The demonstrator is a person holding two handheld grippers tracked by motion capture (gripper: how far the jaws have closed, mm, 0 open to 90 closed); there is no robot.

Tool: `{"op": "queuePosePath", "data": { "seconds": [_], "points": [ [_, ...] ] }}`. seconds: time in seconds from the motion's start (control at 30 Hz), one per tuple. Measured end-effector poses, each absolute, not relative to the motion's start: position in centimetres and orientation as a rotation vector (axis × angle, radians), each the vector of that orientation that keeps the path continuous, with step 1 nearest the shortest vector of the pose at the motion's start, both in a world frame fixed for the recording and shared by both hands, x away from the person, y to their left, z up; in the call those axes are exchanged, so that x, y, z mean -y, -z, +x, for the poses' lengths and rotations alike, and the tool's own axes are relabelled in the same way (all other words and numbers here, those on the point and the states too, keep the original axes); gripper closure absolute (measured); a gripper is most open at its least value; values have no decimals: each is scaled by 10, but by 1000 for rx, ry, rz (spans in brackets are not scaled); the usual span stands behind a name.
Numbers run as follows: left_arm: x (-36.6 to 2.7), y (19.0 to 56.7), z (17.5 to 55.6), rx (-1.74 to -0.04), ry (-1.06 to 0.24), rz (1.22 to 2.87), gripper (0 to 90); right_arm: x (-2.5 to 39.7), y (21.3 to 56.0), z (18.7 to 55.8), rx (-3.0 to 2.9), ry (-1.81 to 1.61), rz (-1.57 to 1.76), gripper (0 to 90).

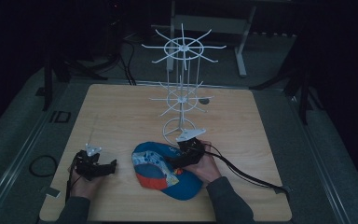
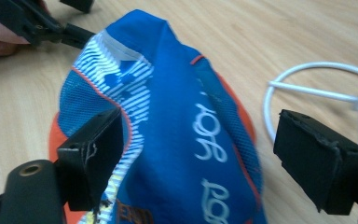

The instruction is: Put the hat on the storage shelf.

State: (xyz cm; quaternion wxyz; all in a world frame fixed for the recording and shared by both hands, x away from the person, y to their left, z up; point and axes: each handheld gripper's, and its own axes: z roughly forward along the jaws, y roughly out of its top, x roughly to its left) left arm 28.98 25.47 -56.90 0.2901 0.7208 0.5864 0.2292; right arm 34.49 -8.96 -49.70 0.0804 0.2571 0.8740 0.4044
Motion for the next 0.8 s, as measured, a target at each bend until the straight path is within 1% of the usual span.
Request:
{"op": "queuePosePath", "data": {
  "seconds": [0.17, 0.27, 0.4, 0.5, 0.53, 0.6, 0.7, 0.73, 0.8],
  "points": [
    [-255, 569, 290, -1563, -612, 1922, 63, 70, 501, 343, -2653, -1114, 707, 129],
    [-255, 569, 290, -1562, -611, 1923, 63, 67, 503, 344, -2657, -1100, 699, 131],
    [-255, 569, 290, -1562, -611, 1923, 62, 62, 513, 352, -2696, -1073, 727, 172],
    [-255, 569, 290, -1562, -611, 1923, 62, 60, 515, 352, -2731, -1074, 727, 238],
    [-255, 569, 290, -1563, -611, 1923, 62, 59, 515, 353, -2741, -1069, 716, 279],
    [-255, 569, 290, -1562, -611, 1923, 61, 59, 517, 353, -2767, -1059, 706, 394],
    [-255, 569, 290, -1562, -611, 1923, 62, 59, 518, 353, -2815, -1035, 664, 660],
    [-255, 569, 290, -1562, -611, 1924, 61, 59, 518, 352, -2822, -1023, 654, 726],
    [-255, 569, 290, -1561, -611, 1924, 61, 60, 517, 351, -2839, -1030, 621, 824]
  ]
}}
